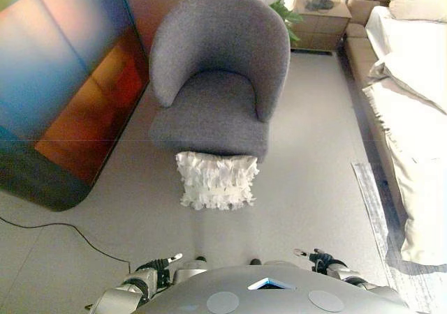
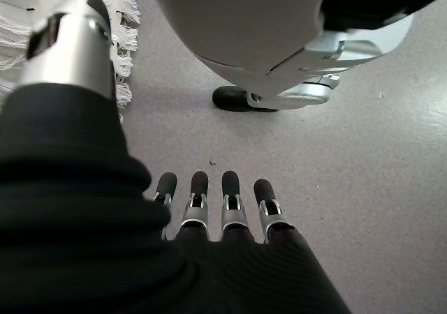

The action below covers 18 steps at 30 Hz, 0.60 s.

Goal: Pick up the cushion and take it to the sofa

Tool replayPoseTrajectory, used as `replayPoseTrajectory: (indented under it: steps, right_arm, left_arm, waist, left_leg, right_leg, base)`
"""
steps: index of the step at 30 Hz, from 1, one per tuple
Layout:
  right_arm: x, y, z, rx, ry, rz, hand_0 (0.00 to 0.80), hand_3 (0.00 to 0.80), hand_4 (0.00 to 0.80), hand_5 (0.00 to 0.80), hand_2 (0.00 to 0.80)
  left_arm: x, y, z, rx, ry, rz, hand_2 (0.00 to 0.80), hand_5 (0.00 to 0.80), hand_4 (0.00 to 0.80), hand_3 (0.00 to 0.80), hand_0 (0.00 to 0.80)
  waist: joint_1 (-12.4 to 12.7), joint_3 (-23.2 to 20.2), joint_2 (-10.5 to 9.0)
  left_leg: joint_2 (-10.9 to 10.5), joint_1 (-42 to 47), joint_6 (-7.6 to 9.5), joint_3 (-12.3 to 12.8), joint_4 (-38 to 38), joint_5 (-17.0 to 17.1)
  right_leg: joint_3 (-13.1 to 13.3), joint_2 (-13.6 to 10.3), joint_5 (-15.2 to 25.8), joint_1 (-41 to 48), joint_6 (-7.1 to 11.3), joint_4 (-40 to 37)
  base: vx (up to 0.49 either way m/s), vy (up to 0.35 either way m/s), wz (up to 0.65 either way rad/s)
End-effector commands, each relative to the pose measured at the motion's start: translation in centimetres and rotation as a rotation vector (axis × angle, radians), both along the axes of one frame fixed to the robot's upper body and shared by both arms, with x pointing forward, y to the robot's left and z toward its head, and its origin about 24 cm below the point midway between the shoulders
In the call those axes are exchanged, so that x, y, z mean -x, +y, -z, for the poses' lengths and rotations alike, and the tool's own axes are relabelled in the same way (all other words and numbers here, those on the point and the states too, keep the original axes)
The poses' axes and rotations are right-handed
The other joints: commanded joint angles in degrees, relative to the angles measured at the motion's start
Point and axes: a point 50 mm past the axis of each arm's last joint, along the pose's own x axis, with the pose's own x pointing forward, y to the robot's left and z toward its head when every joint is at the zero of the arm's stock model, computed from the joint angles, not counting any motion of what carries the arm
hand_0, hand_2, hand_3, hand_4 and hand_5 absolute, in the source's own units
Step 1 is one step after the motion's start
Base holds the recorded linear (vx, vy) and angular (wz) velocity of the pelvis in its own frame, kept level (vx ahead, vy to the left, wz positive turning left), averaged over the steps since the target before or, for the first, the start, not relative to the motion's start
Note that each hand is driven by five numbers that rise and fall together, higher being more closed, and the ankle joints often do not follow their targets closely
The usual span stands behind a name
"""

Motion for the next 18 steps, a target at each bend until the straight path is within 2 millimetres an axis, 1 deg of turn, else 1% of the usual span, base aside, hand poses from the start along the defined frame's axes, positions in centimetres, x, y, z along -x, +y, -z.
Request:
replayPoseTrajectory:
  steps: [1, 2, 4, 5, 6, 7, 8, 9, 10, 11, 12, 14, 15, 16, 17, 18]
  right_arm:
    - [-2.1, 0.8, -0.1, -0.02, -0.033, -0.035, 0.0, 0.0, 0.0, 0.0, 0.0]
    - [-2.4, 0.8, -0.2, -0.019, -0.037, -0.05, 0.0, 0.0, 0.0, 0.0, 0.0]
    - [-3.0, 0.6, -0.3, -0.009, -0.048, -0.058, 0.0, 0.0, 0.0, 0.0, 0.0]
    - [-3.4, 0.5, -0.5, -0.009, -0.057, -0.058, 0.0, 0.0, 0.0, 0.0, 0.0]
    - [-3.7, 0.4, -0.5, -0.009, -0.062, -0.061, 0.0, 0.0, 0.0, 0.0, 0.0]
    - [-3.8, 0.3, -0.6, -0.007, -0.064, -0.065, 0.0, 0.0, 0.0, 0.0, 0.0]
    - [-3.9, 0.2, -0.6, -0.005, -0.064, -0.067, 0.0, 0.0, 0.0, 0.0, 0.0]
    - [-3.8, 0.1, -0.7, -0.003, -0.06, -0.069, 0.0, 0.0, 0.0, 0.0, 0.0]
    - [-3.7, 0.0, -0.7, -0.001, -0.055, -0.073, 0.0, 0.0, 0.0, 0.0, 0.0]
    - [-3.5, -0.2, -0.6, 0.004, -0.048, -0.073, 0.0, 0.0, 0.0, 0.0, 0.0]
    - [-3.2, -0.3, -0.6, 0.007, -0.047, -0.068, 0.0, 0.0, 0.0, 0.0, 0.0]
    - [-3.0, -0.5, -0.6, 0.008, -0.047, -0.062, 0.0, 0.0, 0.0, 0.0, 0.0]
    - [-3.0, -0.6, -0.6, 0.008, -0.046, -0.06, 0.0, 0.0, 0.0, 0.0, 0.0]
    - [-3.0, -0.6, -0.6, 0.007, -0.043, -0.061, 0.0, 0.0, 0.0, 0.0, 0.0]
    - [-2.8, -0.5, -0.6, 0.003, -0.031, -0.059, 0.0, 0.0, 0.0, 0.0, 0.0]
    - [-2.6, -0.5, -0.5, 0.003, -0.02, -0.056, 0.0, 0.0, 0.0, 0.0, 0.0]
  left_arm:
    - [-1.3, 0.4, -0.2, -0.042, -0.006, 0.025, 0.0, 0.0, 0.0, 0.0, 0.0]
    - [-1.4, 0.4, -0.2, -0.039, -0.014, 0.019, 0.0, 0.0, 0.0, 0.0, 0.0]
    - [-1.6, 0.2, -0.2, -0.028, -0.026, 0.007, 0.0, 0.0, 0.0, 0.0, 0.0]
    - [-1.5, 0.2, -0.2, -0.022, -0.033, 0.0, 0.0, 0.0, 0.0, 0.0, 0.0]
    - [-1.5, 0.2, -0.2, -0.015, -0.039, -0.005, 0.0, 0.0, 0.0, 0.0, 0.0]
    - [-1.5, 0.2, -0.2, -0.011, -0.043, -0.013, 0.0, 0.0, 0.0, 0.0, 0.0]
    - [-1.5, 0.2, -0.2, -0.01, -0.047, -0.025, 0.0, 0.0, 0.0, 0.0, 0.0]
    - [-1.4, 0.2, -0.2, -0.01, -0.053, -0.035, 0.0, 0.0, 0.0, 0.0, 0.0]
    - [-1.3, 0.2, -0.2, -0.011, -0.055, -0.036, 0.0, 0.0, 0.0, 0.0, 0.0]
    - [-1.1, 0.2, -0.2, -0.011, -0.054, -0.036, 0.0, 0.0, 0.0, 0.0, 0.0]
    - [-1.0, 0.2, -0.1, -0.01, -0.051, -0.034, 0.0, 0.0, 0.0, 0.0, 0.0]
    - [-0.7, 0.2, -0.1, -0.008, -0.042, -0.028, 0.0, 0.0, 0.0, 0.0, 0.0]
    - [-0.4, 0.3, -0.1, -0.002, -0.032, -0.029, 0.0, 0.0, 0.0, 0.0, 0.0]
    - [-0.2, 0.3, 0.0, -0.001, -0.028, -0.031, 0.0, 0.0, 0.0, 0.0, 0.0]
    - [0.3, 0.3, 0.0, 0.003, -0.018, -0.039, 0.0, 0.0, 0.0, 0.0, 0.0]
    - [0.6, 0.3, 0.0, 0.004, -0.009, -0.044, 0.0, 0.0, 0.0, 0.0, 0.0]
  waist:
    - [0.3, 1.7, -3.51]
    - [0.6, 2.2, -4.3]
    - [1.1, 3.7, -5.15]
    - [1.4, 4.6, -5.32]
    - [1.7, 5.4, -5.22]
    - [2.0, 5.9, -4.99]
    - [2.4, 6.4, -4.67]
    - [3.2, 6.8, -3.92]
    - [3.6, 6.9, -3.4]
    - [3.9, 6.7, -2.67]
    - [4.1, 6.4, -1.92]
    - [4.5, 6.2, -1.12]
    - [4.9, 5.9, -0.56]
    - [5.2, 5.7, -0.43]
    - [5.8, 5.2, -0.27]
    - [6.1, 4.9, -0.37]
  left_leg:
    - [-3.1, 0.1, 4.01, 3.7, 7.7, -6.1]
    - [-2.6, -2.2, 4.03, 4.2, 13.3, -7.5]
    - [-1.2, -8.1, 4.1, 4.3, 24.4, -5.6]
    - [-0.6, -11.2, 4.5, 4.3, 29.6, -4.9]
    - [-0.6, -13.7, 4.92, 3.8, 32.9, -4.5]
    - [-1.0, -15.4, 4.97, 3.1, 33.8, -3.6]
    - [-1.7, -16.6, 4.81, 2.5, 33.4, -2.6]
    - [-3.5, -18.0, 4.23, 1.4, 30.3, -0.8]
    - [-4.3, -18.6, 3.87, 1.3, 27.4, 0.3]
    - [-4.8, -18.8, 3.43, 2.2, 22.4, 1.4]
    - [-4.9, -19.3, 2.97, 3.5, 17.7, 2.7]
    - [-5.4, -19.7, 2.22, 4.2, 11.4, 5.5]
    - [-5.7, -20.0, 1.67, 4.2, 7.4, 7.8]
    - [-6.0, -19.9, 1.52, 3.7, 5.1, 8.3]
    - [-6.2, -20.0, 1.41, 2.6, 2.1, 8.6]
    - [-6.3, -19.8, 1.54, 2.0, 0.7, 8.2]
  right_leg:
    - [4.0, -0.7, -0.7, -1.3, 1.19, 1.6]
    - [3.9, -1.2, -0.7, -1.8, 0.63, 2.4]
    - [4.4, -1.0, -0.6, -2.5, -0.77, 3.8]
    - [5.1, -0.6, -0.7, -2.9, -1.52, 4.9]
    - [5.8, -0.2, -0.9, -3.0, -2.0, 5.8]
    - [6.3, 0.2, -1.2, -2.7, -2.14, 6.4]
    - [6.7, 0.6, -1.7, -2.3, -2.1, 6.8]
    - [7.5, 1.5, -2.7, -1.2, -1.88, 7.0]
    - [8.0, 2.1, -3.5, -0.3, -1.83, 7.0]
    - [8.2, 3.0, -4.4, 0.8, -1.76, 6.9]
    - [8.3, 3.9, -5.2, 1.8, -1.84, 6.8]
    - [8.8, 5.1, -6.6, 3.9, -1.93, 6.7]
    - [9.7, 6.0, -7.9, 5.6, -2.04, 6.8]
    - [10.3, 6.3, -8.8, 6.5, -2.08, 7.1]
    - [11.5, 6.9, -10.2, 7.8, -2.09, 7.6]
    - [12.2, 7.1, -11.0, 8.5, -2.06, 8.0]
  base:
    - [-0.028, -0.207, -0.03]
    - [-0.044, -0.208, 0.01]
    - [-0.066, -0.206, 0.04]
    - [-0.056, -0.172, -0.07]
    - [-0.022, -0.122, -0.22]
    - [0.021, -0.07, -0.32]
    - [0.078, -0.027, -0.37]
    - [0.127, -0.016, -0.21]
    - [0.242, 0.006, -0.19]
    - [0.298, 0.018, -0.15]
    - [0.311, 0.034, -0.17]
    - [0.332, 0.027, 0.01]
    - [0.386, 0.025, 0.14]
    - [0.492, 0.031, 0.13]
    - [0.467, 0.028, 0.19]
    - [0.512, 0.03, 0.09]
